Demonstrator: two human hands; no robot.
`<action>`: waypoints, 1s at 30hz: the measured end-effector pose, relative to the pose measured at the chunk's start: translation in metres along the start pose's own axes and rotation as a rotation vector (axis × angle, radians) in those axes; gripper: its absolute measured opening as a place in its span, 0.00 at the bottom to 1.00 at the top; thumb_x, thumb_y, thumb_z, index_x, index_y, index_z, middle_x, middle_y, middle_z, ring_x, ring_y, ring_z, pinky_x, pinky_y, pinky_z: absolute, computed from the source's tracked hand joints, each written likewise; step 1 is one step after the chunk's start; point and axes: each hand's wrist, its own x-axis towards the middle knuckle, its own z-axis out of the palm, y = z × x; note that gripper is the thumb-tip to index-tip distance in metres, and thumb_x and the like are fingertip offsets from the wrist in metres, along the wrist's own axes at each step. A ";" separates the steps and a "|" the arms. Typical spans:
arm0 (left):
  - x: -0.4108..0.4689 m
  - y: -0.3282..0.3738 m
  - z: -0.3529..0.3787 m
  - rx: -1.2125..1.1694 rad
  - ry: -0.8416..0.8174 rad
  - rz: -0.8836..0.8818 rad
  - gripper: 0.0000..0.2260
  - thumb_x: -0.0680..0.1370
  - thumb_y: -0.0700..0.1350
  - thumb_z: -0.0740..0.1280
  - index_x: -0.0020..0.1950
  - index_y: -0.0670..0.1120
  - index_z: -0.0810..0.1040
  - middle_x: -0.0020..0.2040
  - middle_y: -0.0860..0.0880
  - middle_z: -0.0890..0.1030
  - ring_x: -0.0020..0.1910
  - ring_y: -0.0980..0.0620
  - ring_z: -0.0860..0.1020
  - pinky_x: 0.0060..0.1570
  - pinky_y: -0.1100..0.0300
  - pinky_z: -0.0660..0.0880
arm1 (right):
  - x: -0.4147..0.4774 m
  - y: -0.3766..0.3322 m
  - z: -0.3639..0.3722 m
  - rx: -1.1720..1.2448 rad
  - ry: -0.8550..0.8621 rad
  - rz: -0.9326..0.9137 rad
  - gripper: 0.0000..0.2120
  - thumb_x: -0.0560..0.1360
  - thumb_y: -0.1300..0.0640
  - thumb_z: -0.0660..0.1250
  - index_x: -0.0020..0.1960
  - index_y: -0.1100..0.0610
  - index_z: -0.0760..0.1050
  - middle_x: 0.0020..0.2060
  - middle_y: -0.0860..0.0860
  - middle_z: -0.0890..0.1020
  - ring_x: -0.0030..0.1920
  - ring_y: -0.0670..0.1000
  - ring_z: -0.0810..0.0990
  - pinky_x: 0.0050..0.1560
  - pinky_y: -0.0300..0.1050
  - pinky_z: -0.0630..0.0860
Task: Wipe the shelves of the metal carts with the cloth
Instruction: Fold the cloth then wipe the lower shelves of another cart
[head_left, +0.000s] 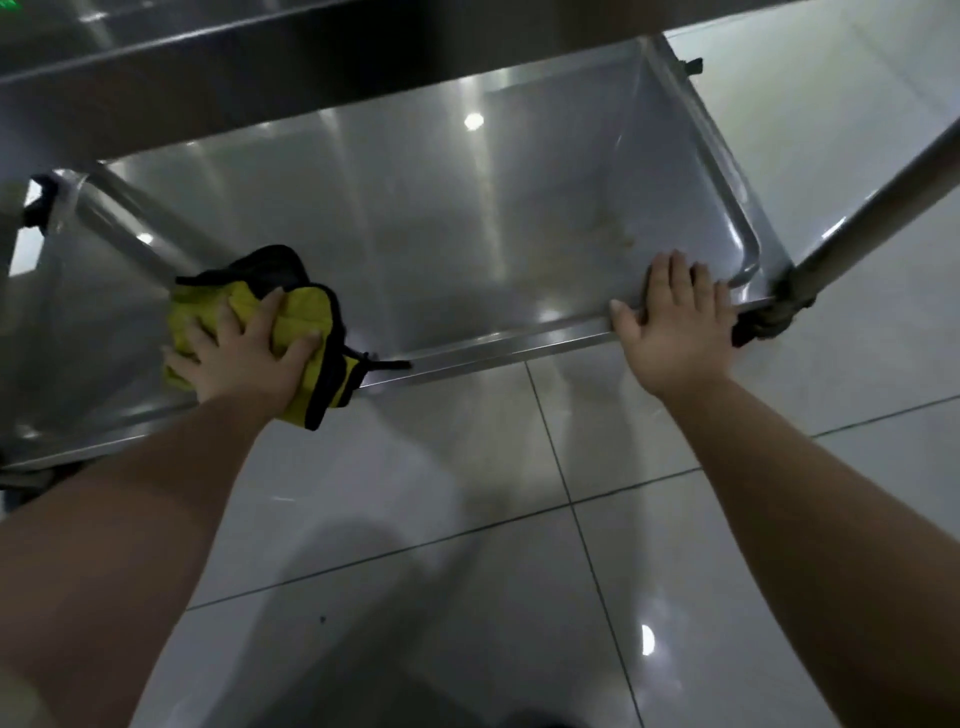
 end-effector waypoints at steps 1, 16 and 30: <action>0.000 0.022 -0.001 -0.007 -0.002 0.022 0.37 0.68 0.76 0.44 0.76 0.68 0.51 0.79 0.43 0.54 0.76 0.34 0.48 0.70 0.30 0.42 | 0.000 0.000 0.002 0.011 0.014 0.002 0.35 0.81 0.39 0.49 0.80 0.60 0.47 0.79 0.57 0.51 0.78 0.59 0.49 0.76 0.54 0.41; -0.061 0.251 0.005 -0.010 0.000 0.644 0.34 0.69 0.78 0.44 0.74 0.72 0.47 0.80 0.52 0.47 0.78 0.41 0.42 0.70 0.32 0.35 | 0.045 0.070 -0.014 0.032 0.053 -0.170 0.28 0.83 0.48 0.47 0.79 0.60 0.49 0.79 0.55 0.51 0.79 0.56 0.45 0.76 0.51 0.42; 0.012 0.150 0.003 -0.110 0.044 0.148 0.37 0.65 0.78 0.46 0.73 0.71 0.54 0.79 0.47 0.57 0.77 0.38 0.50 0.69 0.31 0.44 | 0.037 0.059 0.001 0.043 0.152 -0.104 0.32 0.81 0.43 0.45 0.78 0.62 0.51 0.78 0.59 0.55 0.78 0.57 0.49 0.75 0.48 0.39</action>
